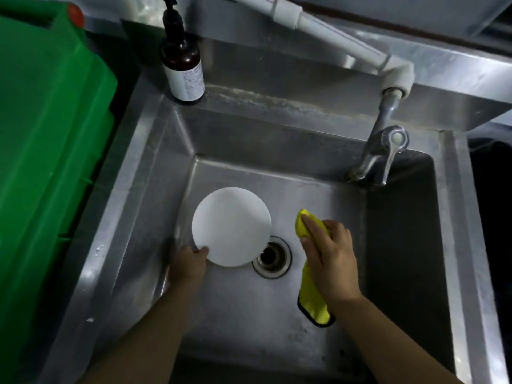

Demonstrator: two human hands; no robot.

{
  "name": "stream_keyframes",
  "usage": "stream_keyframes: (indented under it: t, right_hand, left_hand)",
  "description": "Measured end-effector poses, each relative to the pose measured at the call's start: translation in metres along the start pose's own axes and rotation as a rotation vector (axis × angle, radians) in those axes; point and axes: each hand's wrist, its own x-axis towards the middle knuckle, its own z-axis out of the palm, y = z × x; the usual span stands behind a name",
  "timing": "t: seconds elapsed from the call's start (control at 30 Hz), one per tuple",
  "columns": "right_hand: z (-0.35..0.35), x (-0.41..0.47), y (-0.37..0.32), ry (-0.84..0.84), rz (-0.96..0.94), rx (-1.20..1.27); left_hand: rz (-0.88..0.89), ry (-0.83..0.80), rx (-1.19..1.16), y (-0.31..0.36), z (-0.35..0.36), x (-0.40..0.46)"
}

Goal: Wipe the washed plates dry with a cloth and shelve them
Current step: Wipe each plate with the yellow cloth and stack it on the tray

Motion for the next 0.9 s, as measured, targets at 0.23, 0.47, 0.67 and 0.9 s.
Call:
stream_keyframes:
  t: [0.23, 0.47, 0.67, 0.9]
  right_hand:
    - [-0.002, -0.003, -0.001, 0.013, 0.013, -0.015]
    - [-0.019, -0.006, -0.006, 0.017, 0.006, -0.054]
    - [-0.044, -0.008, -0.007, 0.038, -0.022, -0.081]
    - [-0.087, -0.017, -0.012, 0.066, -0.113, -0.063]
  left_hand:
    - [-0.105, -0.076, -0.543, 0.008, 0.0, -0.01]
    - [-0.176, -0.182, -0.725, 0.024, -0.001, -0.015]
    - [-0.122, -0.228, -0.795, 0.032, -0.012, -0.033]
    - [0.134, -0.1, -0.84, 0.051, -0.055, -0.101]
